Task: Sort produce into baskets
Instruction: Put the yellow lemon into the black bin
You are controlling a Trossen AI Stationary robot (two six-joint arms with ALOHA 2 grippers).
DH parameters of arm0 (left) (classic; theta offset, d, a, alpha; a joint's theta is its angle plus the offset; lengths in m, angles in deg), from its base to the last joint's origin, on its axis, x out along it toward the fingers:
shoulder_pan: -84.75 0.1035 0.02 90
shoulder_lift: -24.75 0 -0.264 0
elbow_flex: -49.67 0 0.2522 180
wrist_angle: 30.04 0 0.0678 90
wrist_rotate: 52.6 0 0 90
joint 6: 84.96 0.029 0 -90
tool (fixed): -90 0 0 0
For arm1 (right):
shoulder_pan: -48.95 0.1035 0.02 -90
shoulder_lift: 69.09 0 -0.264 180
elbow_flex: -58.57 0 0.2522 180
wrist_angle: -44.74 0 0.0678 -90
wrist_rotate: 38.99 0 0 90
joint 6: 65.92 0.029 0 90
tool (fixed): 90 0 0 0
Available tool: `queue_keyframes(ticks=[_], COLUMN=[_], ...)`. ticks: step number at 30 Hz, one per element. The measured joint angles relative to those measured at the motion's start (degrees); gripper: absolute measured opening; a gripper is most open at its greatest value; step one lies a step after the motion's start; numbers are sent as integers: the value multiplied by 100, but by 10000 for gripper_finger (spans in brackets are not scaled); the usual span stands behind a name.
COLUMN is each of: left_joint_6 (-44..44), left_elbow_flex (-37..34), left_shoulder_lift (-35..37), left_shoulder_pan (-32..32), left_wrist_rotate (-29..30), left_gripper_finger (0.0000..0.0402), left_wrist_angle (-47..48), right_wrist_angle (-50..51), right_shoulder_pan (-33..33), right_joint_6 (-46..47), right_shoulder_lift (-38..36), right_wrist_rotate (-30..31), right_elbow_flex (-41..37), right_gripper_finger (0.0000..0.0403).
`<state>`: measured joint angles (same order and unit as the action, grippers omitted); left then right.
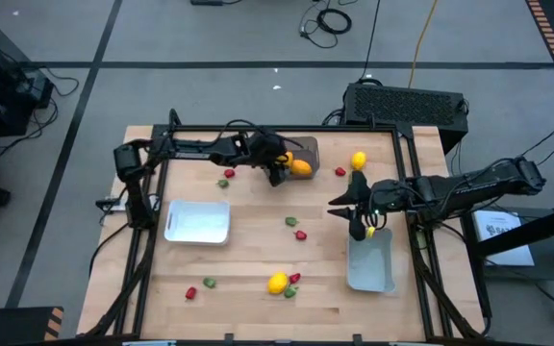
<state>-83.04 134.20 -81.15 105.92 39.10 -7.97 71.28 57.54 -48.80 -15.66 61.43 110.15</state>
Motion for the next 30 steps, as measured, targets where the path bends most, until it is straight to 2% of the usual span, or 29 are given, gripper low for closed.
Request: queue_keyframes(ticks=[4,14,22,30], left_joint_6=[-1,1,-1,-3], left_elbow_flex=[8,8,32,416], left_shoulder_lift=[54,74,74,74], left_shoulder_pan=[-88,-259,-257,-415], left_wrist_rotate=[111,179,179,179], left_gripper_finger=[256,331,336,336], left_wrist_angle=[3,27,46,183], right_wrist_angle=[-191,-463,-473,-468], right_shoulder_pan=[3,-1,-4,-6], right_joint_6=[-144,-612,-807,-968], right_shoulder_lift=[0,0,0,-12], right_wrist_rotate=[4,11,11,24], right_elbow_flex=[0,0,0,0], right_gripper_finger=[106,106,106,106])
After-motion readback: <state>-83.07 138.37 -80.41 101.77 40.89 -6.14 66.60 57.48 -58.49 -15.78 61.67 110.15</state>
